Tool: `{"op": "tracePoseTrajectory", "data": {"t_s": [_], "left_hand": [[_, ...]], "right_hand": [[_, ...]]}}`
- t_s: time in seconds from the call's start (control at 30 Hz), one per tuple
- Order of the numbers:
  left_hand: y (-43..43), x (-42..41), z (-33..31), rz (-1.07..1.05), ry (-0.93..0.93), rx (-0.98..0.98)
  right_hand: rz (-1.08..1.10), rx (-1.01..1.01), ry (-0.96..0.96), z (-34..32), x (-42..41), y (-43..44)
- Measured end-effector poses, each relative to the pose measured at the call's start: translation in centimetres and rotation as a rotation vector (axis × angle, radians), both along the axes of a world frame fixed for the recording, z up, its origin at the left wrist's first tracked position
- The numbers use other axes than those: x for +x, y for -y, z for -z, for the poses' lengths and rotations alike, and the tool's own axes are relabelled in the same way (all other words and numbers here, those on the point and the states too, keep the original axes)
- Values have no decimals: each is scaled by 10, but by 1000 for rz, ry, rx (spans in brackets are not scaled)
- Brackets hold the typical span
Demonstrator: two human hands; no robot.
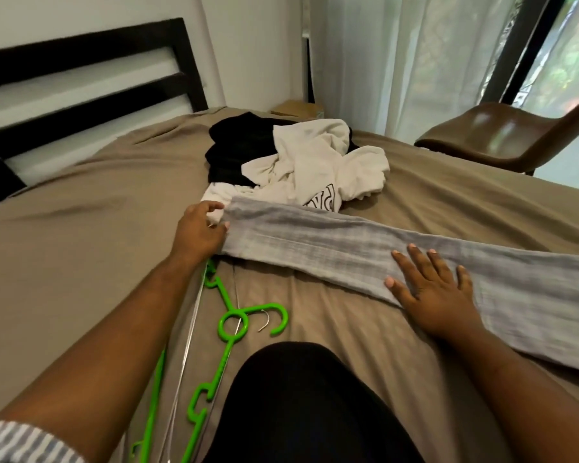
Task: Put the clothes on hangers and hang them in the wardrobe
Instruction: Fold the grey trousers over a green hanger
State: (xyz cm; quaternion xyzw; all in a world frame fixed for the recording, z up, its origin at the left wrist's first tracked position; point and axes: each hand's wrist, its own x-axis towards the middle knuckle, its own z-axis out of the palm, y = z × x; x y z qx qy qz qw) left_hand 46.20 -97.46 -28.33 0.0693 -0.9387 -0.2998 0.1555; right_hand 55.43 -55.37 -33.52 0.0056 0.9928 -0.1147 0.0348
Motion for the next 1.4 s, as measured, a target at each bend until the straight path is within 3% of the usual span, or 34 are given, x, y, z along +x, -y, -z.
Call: {"op": "tracePoseTrajectory", "data": {"t_s": [0.1, 0.17, 0.27, 0.33, 0.47, 0.73, 0.97, 1.07, 1.23, 1.4], "left_hand": [[1, 50, -9, 41, -13, -60], [-3, 86, -13, 41, 102, -59], [-18, 133, -8, -2, 408, -173], [-30, 159, 1, 2, 474, -282], [-38, 184, 15, 12, 375, -313], [-32, 194, 11, 44, 120, -328], [1, 170, -49, -102, -263, 33], [16, 145, -83, -125, -319, 307], [-9, 110, -127, -26, -424, 611], [-92, 76, -160, 133, -472, 961]], "right_hand": [[15, -13, 71, -7, -2, 4], [41, -58, 101, -22, -7, 16], [-21, -205, -54, -49, -8, 54], [-132, -259, -153, -64, 0, 81], [-267, -279, -187, -75, 16, 109], [-270, -374, -188, -82, 32, 105], [-234, -499, -308, -102, 42, 98], [-203, -542, -334, -111, 46, 94], [-124, -636, -357, -117, 50, 86], [-57, -764, -371, -124, 55, 77]]}}
